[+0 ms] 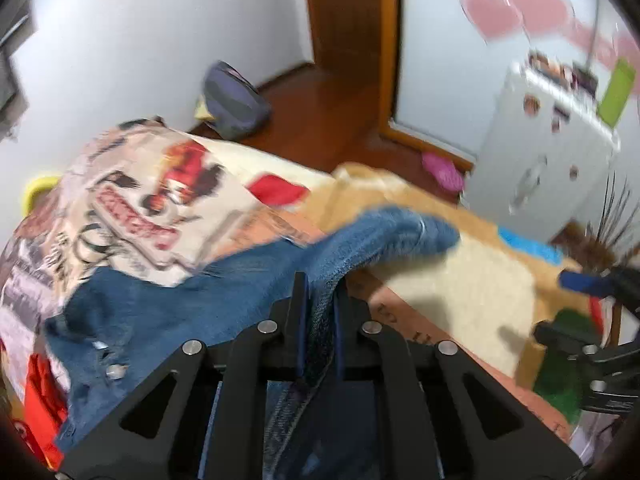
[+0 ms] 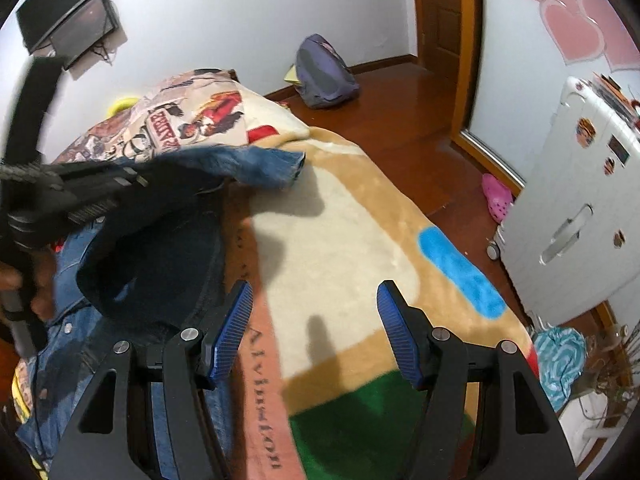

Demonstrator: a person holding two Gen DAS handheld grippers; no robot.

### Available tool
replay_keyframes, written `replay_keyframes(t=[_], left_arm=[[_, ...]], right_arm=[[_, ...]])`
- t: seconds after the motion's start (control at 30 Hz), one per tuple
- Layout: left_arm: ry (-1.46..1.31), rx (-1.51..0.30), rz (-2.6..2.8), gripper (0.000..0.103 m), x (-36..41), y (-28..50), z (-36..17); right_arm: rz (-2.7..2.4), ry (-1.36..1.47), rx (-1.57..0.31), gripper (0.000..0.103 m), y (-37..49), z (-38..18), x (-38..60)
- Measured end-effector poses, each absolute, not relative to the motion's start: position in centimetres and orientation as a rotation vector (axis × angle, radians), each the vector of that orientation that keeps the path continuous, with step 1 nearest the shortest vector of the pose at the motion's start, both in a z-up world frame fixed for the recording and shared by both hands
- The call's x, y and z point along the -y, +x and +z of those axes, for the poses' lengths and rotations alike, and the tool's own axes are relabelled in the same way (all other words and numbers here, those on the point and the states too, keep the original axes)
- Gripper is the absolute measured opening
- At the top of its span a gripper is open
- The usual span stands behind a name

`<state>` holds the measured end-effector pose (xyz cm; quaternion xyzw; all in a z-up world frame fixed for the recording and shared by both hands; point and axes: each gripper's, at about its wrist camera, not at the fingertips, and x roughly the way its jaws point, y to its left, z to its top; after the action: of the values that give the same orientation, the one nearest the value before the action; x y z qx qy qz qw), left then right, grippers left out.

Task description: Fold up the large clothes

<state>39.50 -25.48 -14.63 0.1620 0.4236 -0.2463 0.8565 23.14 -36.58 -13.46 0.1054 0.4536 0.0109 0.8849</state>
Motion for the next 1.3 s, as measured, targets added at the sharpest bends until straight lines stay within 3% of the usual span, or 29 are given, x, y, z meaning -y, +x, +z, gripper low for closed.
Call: replay_keyframes(t=[0.23,0.37,0.63,0.73,0.8,0.97,1.3], left_arm=[[0.214,-0.779,-0.412,0.009,15.1,38.1,-7.6],[0.181,-0.781,-0.326,0.009,9.3,36.7,-6.9],[0.060,-0.940,-0.184,0.006,-0.2,32.5,-13.5],[0.004,-1.016,-0.143,0.010,-2.9,31.3,-17.2],[-0.041,-1.053,-0.125,0.015,-4.3,30.4,-19.2],[-0.130,-1.052,-0.082,0.037,-6.6,28.0,-21.4],[-0.362,-1.032,-0.038,0.039,-11.4,26.0,-21.8]], right_arm=[[0.117,0.197,-0.894,0.061,25.2,-11.3,33.4],[0.205,0.172,-0.876,0.061,27.0,-10.4,30.3],[0.337,0.063,-1.042,0.065,30.1,-15.3,23.2],[0.351,0.008,-1.136,0.065,30.3,-18.4,21.6],[0.335,0.015,-1.117,0.073,29.9,-18.9,21.6],[0.339,0.051,-1.134,0.074,29.8,-19.2,22.3],[0.307,0.036,-1.126,0.074,30.0,-18.9,21.6]])
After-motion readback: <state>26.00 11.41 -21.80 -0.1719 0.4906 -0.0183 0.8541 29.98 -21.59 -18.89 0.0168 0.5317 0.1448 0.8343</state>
